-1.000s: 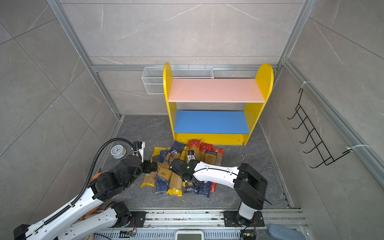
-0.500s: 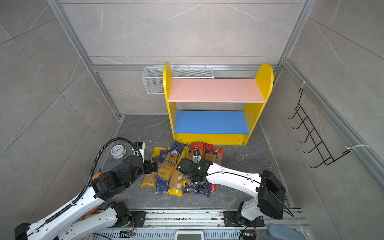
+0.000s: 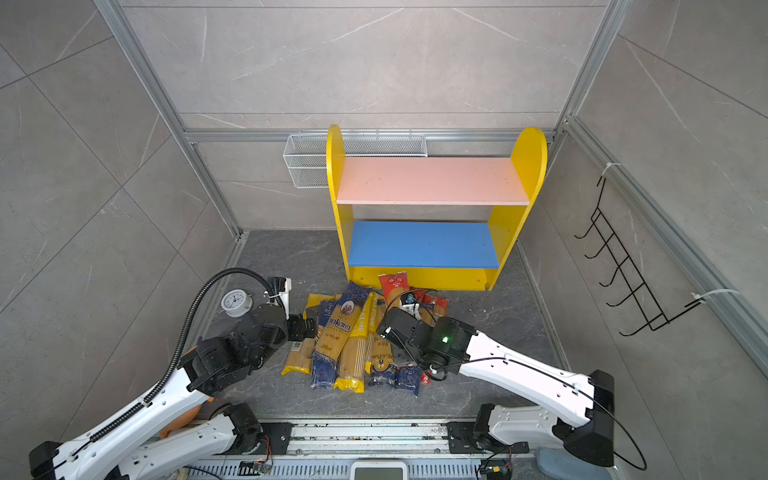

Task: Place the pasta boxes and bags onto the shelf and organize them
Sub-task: 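Grasp the red-wrapped spaghetti packet with the right gripper and lift it, then carry the red packet up onto the pink upper shelf with the right gripper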

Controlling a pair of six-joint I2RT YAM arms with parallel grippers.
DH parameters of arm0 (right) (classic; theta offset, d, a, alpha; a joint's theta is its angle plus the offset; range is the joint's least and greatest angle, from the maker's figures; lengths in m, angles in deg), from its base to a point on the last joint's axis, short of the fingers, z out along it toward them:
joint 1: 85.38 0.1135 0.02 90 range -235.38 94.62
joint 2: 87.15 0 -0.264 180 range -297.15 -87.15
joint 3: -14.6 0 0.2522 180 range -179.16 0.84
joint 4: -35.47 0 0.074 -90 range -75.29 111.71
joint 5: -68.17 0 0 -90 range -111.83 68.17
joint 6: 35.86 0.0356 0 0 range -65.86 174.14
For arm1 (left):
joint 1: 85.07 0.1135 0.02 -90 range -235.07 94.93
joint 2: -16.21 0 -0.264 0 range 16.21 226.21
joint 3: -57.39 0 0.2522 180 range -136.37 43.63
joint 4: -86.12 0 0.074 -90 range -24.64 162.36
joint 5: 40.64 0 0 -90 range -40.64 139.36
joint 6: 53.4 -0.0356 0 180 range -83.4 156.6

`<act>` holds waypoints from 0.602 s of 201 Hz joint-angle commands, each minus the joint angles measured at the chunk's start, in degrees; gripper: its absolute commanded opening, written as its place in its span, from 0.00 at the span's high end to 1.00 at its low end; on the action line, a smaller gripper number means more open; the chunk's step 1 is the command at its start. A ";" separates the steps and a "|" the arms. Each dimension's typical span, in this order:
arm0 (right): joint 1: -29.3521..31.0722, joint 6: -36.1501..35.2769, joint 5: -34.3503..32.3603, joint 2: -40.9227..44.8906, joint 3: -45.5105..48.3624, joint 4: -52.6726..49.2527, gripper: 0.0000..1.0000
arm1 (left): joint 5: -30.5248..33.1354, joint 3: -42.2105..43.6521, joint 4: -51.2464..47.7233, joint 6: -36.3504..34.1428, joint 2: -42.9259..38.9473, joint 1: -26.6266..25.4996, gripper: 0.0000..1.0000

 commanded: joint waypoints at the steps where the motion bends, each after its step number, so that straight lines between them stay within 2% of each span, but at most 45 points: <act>1: -0.02 -4.17 -2.89 4.09 -5.89 0.27 1.00 | 0.99 -3.19 -0.40 -0.69 0.48 -0.04 0.00; 64: 0.18 -9.56 -0.47 5.95 -16.79 -4.70 1.00 | 0.19 -7.95 -0.36 -2.01 4.40 -0.07 0.00; 121: 0.23 -14.03 -1.48 6.44 -26.61 -5.64 1.00 | -0.51 -11.28 0.72 -2.54 8.07 -0.07 0.00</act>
